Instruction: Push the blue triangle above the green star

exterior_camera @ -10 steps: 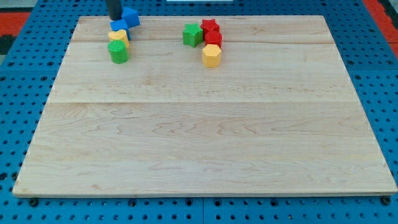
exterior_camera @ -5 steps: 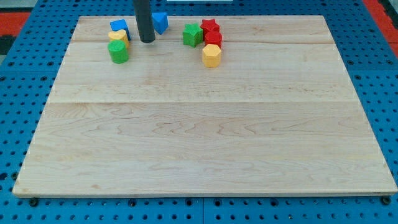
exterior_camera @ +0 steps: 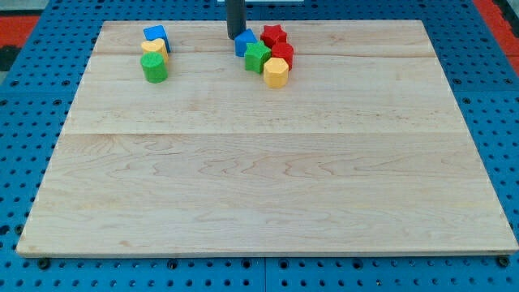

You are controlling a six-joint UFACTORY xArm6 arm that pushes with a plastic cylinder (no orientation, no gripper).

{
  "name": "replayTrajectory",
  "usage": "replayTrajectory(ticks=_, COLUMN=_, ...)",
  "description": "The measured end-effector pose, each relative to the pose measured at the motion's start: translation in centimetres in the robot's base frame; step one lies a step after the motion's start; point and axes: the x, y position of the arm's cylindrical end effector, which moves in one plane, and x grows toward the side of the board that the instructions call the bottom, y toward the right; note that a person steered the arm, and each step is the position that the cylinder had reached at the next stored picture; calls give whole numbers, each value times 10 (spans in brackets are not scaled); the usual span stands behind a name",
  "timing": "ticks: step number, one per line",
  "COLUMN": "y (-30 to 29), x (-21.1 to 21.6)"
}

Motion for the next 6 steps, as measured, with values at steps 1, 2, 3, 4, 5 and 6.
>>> replayTrajectory(ticks=1, y=0, x=3)
replayTrajectory(ticks=2, y=0, x=3)
replayTrajectory(ticks=3, y=-2, x=3)
replayTrajectory(ticks=4, y=-2, x=3)
replayTrajectory(ticks=5, y=-15, x=-6)
replayTrajectory(ticks=6, y=-43, x=-30)
